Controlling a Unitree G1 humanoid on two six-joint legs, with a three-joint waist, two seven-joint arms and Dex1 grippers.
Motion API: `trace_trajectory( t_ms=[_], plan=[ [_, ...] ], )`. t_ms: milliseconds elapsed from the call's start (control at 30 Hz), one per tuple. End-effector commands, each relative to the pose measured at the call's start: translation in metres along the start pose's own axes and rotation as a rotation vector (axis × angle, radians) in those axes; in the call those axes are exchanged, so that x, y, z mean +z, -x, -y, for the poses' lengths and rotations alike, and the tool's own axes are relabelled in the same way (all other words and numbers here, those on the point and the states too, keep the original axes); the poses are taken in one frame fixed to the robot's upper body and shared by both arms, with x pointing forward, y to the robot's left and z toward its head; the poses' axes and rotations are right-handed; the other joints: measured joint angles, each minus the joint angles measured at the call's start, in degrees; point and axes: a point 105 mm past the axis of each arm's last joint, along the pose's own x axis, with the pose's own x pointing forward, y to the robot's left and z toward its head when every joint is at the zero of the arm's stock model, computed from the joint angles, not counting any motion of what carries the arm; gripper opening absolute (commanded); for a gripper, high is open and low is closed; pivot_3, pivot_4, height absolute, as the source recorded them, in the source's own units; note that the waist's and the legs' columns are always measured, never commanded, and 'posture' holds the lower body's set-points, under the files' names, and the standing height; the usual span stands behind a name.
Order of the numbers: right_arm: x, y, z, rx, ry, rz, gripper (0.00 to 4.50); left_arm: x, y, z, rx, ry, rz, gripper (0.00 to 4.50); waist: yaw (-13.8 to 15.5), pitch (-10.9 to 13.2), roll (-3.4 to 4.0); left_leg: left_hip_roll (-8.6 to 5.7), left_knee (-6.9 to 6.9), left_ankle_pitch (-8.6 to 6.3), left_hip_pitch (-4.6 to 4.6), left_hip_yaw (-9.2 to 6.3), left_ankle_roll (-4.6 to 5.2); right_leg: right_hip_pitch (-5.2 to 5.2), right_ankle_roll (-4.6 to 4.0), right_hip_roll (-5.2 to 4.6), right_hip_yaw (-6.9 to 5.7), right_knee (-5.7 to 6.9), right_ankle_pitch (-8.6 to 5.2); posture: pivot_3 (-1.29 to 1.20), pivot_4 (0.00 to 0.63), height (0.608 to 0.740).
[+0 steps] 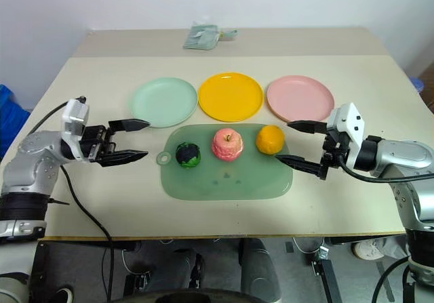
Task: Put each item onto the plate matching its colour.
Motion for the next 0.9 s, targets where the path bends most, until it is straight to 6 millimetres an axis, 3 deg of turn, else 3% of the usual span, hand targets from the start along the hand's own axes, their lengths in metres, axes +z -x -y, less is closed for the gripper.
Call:
trace_trajectory(
  t_ms=[33,400,533,733,900],
  plan=[
    [0.005,-0.001,-0.003,0.016,0.033,-0.004,4.43,0.011,0.009,-0.001,0.026,-0.048,0.016,4.50,0.0,0.0,0.00,0.00,0.00,0.00,0.00,0.00,0.00,0.00,0.00,0.00,0.00,0.00,0.00,0.00,0.150,0.740],
    [0.021,-0.017,-0.003,0.022,0.054,0.041,4.43,0.026,0.018,-0.013,0.095,-0.084,0.043,4.50,-0.1,0.0,0.00,0.01,-0.01,0.01,0.00,0.00,-0.02,-0.02,0.00,0.01,0.00,0.00,0.00,0.00,0.150,0.740],
    [0.030,-0.039,-0.002,0.027,0.079,0.084,4.43,0.037,0.028,-0.021,0.161,-0.100,0.072,4.50,-0.3,0.0,0.00,0.01,-0.01,0.06,0.00,0.00,-0.10,-0.03,0.00,0.01,0.00,0.00,0.00,0.00,0.150,0.740],
    [0.032,-0.057,0.012,0.010,0.104,0.086,4.43,0.048,0.016,-0.029,0.161,-0.129,0.074,4.50,0.0,0.0,0.00,-0.01,0.00,0.14,-0.06,-0.01,-0.25,-0.05,0.00,0.00,-0.01,0.02,0.00,0.00,0.150,0.740],
    [0.039,-0.057,-0.001,0.074,0.075,0.095,4.43,0.045,0.000,-0.026,0.116,-0.105,0.090,4.50,-0.1,0.0,0.00,-0.02,-0.02,0.10,-0.11,-0.01,-0.18,-0.07,0.00,-0.01,-0.03,-0.02,0.00,0.00,0.150,0.740]
  ],
)
